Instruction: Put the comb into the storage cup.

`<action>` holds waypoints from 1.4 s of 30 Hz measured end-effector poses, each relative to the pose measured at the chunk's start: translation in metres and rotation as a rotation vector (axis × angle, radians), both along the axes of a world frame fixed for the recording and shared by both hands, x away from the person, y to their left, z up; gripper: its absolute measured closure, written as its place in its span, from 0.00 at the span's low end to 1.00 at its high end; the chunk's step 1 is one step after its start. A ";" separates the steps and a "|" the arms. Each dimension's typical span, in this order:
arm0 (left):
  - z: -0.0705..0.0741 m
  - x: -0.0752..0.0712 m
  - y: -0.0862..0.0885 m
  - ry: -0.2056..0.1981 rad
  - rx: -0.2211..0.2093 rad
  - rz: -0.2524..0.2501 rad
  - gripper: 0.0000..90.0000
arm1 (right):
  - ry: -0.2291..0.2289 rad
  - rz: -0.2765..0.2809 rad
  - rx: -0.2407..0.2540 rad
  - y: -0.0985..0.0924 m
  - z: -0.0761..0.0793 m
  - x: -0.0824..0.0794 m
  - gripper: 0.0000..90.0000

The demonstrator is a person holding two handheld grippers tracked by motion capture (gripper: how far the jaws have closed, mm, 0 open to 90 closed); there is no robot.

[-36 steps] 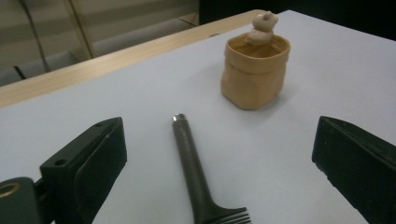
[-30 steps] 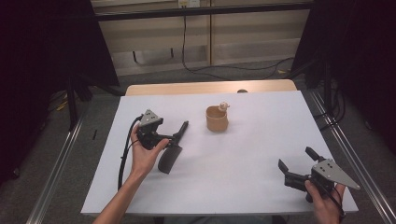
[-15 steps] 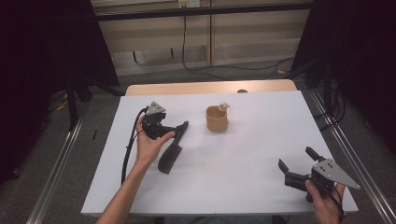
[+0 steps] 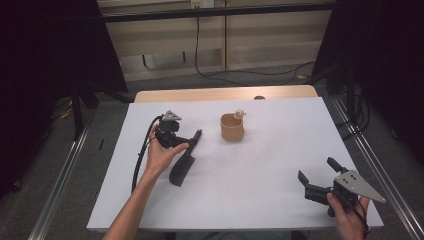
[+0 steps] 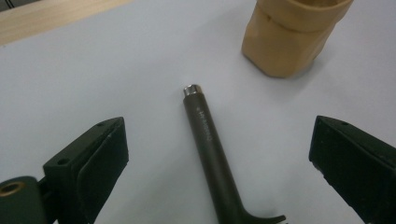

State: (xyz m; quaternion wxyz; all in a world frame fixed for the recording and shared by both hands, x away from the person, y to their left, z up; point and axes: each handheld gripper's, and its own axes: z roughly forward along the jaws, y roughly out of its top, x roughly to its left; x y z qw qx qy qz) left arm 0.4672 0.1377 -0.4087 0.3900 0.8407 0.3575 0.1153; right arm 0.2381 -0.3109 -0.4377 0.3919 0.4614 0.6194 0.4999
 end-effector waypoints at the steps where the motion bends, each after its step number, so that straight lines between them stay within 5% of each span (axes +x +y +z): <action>1: -0.002 0.001 0.000 0.009 0.016 0.001 0.05 | 0.002 0.001 0.000 0.000 0.000 0.000 0.00; 14: -0.008 0.006 -0.004 0.126 0.043 -0.014 0.10 | 0.021 0.018 -0.001 0.000 -0.002 0.001 0.00; 17: -0.006 0.006 -0.008 0.124 0.111 -0.043 0.10 | 0.021 0.022 -0.003 0.001 -0.002 0.002 0.00; 20: -0.007 0.009 -0.010 0.152 0.103 -0.040 0.11 | 0.024 0.027 -0.003 0.001 -0.002 0.001 0.00; 22: -0.009 0.011 -0.011 0.156 0.147 -0.050 0.11 | 0.026 0.032 -0.001 0.002 -0.002 0.001 0.00; 33: -0.015 0.014 -0.013 0.240 0.231 -0.032 0.20 | 0.034 0.044 0.003 0.002 -0.003 0.002 0.00; 42: -0.017 0.013 -0.019 0.284 0.256 -0.034 0.31 | 0.035 0.044 0.005 0.002 -0.002 0.002 0.00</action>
